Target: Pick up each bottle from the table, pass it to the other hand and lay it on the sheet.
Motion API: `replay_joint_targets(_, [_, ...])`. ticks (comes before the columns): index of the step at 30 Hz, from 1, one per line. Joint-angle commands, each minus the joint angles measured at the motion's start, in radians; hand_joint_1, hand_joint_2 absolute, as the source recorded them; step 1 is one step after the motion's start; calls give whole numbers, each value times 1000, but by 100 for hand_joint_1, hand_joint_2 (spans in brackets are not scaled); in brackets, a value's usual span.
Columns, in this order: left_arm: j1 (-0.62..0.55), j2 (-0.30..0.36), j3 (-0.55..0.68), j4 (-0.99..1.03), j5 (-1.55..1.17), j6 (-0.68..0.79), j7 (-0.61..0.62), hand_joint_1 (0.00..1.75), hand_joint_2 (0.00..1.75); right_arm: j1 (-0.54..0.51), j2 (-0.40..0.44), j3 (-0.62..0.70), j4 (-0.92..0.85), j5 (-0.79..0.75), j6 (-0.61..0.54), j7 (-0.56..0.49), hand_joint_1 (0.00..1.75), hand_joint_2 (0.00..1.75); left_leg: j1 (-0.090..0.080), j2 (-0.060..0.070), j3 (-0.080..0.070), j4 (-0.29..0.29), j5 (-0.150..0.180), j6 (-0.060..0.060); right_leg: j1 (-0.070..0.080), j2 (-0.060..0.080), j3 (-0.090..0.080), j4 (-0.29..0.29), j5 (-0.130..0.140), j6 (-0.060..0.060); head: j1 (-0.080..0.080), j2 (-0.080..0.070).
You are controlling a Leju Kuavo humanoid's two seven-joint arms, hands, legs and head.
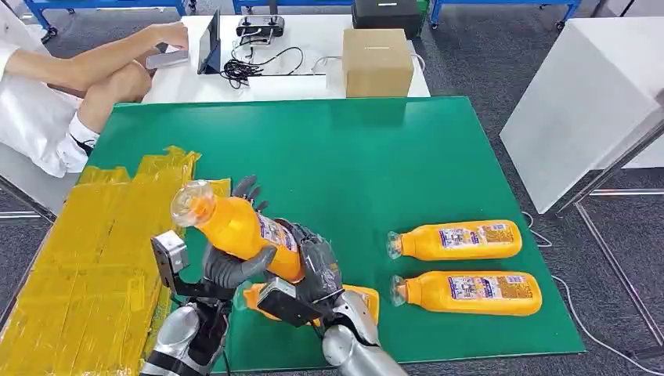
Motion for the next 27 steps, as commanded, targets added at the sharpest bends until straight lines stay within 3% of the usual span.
replay_joint_targets(1, [-68,-13,47,114,7,22,10,175,175,-35,-34,101,31,4,1,-9,175,175,0,0,2,-1,0,-1,0,-1,2,-1,0,0,0,0])
replay_joint_targets(9, [-58,-16,56,80,8,82,-11,175,175,-40,-40,82,22,-70,31,-9,175,175,0,0,2,-1,0,-1,0,-1,2,-1,0,0,0,0])
replay_joint_targets(27, [-59,-16,56,79,8,82,-11,175,175,-42,-41,81,21,-70,31,-9,175,175,0,0,2,-1,0,-1,0,0,2,-1,0,0,0,0])
